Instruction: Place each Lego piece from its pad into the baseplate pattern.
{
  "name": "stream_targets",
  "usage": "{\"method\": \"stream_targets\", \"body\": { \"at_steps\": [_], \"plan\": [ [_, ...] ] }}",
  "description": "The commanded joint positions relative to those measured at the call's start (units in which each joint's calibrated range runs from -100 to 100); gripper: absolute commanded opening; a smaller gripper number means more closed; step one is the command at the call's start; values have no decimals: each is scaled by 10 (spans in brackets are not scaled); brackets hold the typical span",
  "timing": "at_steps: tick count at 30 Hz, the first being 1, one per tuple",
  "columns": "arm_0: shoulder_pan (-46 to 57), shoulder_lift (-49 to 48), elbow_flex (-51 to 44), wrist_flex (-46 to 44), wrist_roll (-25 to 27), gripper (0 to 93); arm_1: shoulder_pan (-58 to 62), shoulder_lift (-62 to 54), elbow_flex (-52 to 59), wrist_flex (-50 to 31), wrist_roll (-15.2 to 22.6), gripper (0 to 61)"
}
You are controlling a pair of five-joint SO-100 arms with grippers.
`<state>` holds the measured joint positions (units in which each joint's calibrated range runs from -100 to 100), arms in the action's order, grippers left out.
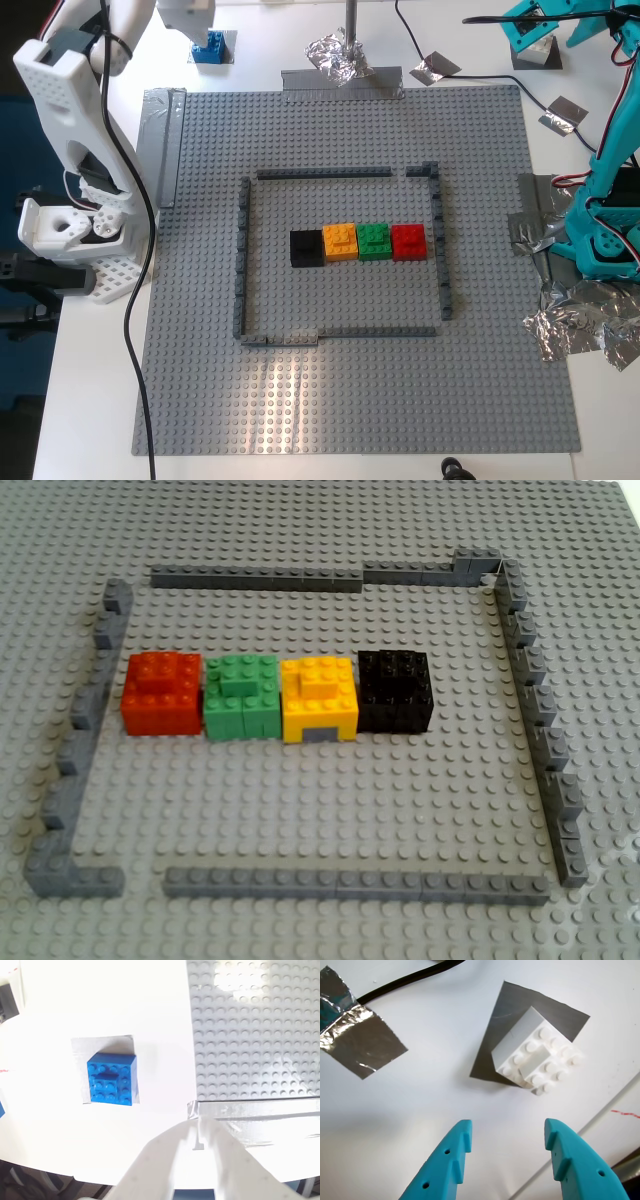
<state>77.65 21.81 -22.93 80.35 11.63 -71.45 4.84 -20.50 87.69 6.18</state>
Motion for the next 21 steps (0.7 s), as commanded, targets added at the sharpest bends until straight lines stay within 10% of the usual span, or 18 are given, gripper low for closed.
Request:
{"method": "stream_targets", "body": {
  "at_steps": [1,12,21],
  "plan": [
    [6,-1,-29,4,-29,171,-45,24,-86,-1,-5,4],
    [-9,-1,-28,1,-107,171,-84,144,-199,-15,-17,250],
    [-31,0,-33,-1,-125,171,-78,207,-212,-36,-41,304]
  ]
}}
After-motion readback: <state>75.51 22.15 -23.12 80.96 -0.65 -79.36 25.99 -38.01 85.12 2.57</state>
